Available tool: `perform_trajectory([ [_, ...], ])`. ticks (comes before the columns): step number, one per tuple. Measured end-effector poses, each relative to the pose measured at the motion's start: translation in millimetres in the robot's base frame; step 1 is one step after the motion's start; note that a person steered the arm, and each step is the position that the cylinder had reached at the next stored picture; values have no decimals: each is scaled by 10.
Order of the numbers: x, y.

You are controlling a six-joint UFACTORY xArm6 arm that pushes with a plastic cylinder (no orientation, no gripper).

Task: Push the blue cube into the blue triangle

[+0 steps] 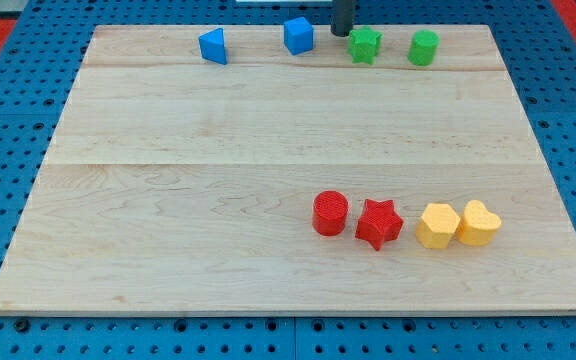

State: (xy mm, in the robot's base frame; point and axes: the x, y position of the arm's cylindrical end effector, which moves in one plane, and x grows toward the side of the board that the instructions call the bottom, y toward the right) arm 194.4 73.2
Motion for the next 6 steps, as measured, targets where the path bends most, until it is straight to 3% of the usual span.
perform_trajectory([
  [2, 12, -1048],
  [6, 187, -788],
])
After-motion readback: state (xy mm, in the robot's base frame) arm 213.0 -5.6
